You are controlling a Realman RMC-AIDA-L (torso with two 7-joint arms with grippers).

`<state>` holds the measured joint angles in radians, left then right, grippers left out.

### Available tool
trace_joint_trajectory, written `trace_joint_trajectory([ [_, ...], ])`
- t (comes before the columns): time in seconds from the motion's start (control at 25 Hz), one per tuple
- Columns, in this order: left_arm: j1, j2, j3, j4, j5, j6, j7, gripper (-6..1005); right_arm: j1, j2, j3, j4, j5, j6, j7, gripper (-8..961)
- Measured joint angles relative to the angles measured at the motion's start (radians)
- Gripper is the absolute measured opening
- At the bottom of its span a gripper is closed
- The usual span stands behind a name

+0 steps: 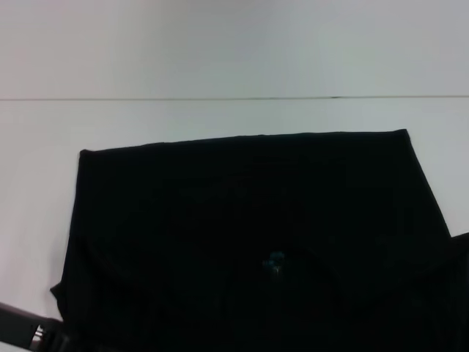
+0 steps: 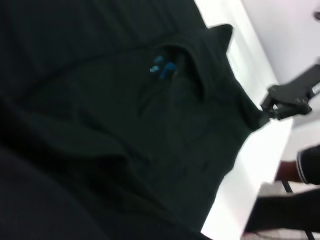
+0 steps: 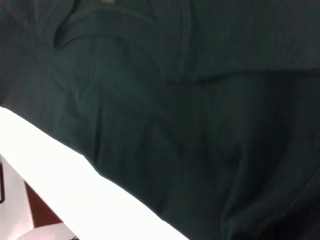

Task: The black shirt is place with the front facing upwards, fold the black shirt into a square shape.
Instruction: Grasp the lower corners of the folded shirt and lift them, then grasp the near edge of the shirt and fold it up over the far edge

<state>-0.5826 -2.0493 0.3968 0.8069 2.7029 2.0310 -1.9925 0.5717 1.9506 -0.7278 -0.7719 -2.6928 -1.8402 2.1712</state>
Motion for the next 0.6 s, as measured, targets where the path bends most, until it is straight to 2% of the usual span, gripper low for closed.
trace_joint_trajectory([
  [0.2,-0.003,0.000,-0.004,-0.003,0.011,0.001,0.016,38,-0.001,0.003,0.013,0.007,0.003,0.009,-0.021,73],
  [0.36,-0.014,0.008,-0.064,-0.007,-0.010,-0.030,0.012,37,0.006,-0.001,0.076,0.027,0.046,0.015,-0.048,78],
  [0.6,-0.048,0.031,-0.160,-0.020,-0.023,-0.075,-0.010,38,0.033,-0.063,0.209,0.168,0.155,0.066,-0.047,86],
])
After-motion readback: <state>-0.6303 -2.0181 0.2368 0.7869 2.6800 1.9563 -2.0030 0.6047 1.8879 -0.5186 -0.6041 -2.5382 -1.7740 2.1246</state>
